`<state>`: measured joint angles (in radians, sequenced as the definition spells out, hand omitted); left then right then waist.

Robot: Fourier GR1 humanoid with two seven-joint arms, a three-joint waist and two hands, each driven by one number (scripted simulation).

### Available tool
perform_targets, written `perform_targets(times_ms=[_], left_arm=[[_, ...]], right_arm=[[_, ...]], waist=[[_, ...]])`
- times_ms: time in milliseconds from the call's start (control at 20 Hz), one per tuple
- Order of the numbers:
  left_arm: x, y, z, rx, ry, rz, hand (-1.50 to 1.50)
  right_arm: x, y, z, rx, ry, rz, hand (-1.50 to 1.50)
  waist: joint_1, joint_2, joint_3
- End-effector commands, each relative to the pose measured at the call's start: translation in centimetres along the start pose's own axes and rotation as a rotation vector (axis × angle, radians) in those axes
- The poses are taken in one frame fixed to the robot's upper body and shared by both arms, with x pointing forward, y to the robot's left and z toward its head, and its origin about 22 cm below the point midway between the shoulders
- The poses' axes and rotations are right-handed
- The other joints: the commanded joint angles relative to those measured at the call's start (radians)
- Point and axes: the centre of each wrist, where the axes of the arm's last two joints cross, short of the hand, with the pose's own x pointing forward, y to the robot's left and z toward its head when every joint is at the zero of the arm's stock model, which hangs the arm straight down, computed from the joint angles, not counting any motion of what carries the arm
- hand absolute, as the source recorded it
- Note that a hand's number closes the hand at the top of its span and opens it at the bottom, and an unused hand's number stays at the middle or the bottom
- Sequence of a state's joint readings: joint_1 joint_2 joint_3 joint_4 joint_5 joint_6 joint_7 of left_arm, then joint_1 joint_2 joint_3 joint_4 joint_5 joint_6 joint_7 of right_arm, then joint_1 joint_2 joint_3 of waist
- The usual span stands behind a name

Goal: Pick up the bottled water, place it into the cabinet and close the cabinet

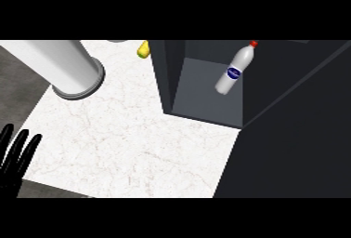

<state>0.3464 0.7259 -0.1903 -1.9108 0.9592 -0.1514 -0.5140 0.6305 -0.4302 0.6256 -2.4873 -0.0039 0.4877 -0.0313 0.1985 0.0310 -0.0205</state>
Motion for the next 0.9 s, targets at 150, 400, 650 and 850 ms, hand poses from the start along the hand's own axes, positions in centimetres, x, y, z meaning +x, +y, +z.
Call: perform_targets(times_ms=[150,400,650,850], left_arm=[[0.5,0.7,-0.2,-0.031,0.025,-0.006,-1.5],[0.9,1.1,-0.2,-0.035,0.024,-0.023,-1.5],[1.1,1.3,-0.5,-0.038,0.018,-0.018,-1.5],[1.3,1.6,-0.6,-0.037,0.022,-0.018,-1.5]], right_arm=[[1.4,-0.2,-1.9,0.243,0.003,0.138,-1.5],[1.4,-0.5,-2.4,0.253,-0.002,0.146,1.5],[1.6,-1.1,-2.7,0.276,0.023,0.2,1.5],[1.7,-1.4,-2.9,0.271,-0.004,0.205,1.5]], waist=[[0.056,0.008,-0.009],[0.049,0.0,-0.008],[0.043,0.0,-0.011],[0.039,0.005,-0.011]])
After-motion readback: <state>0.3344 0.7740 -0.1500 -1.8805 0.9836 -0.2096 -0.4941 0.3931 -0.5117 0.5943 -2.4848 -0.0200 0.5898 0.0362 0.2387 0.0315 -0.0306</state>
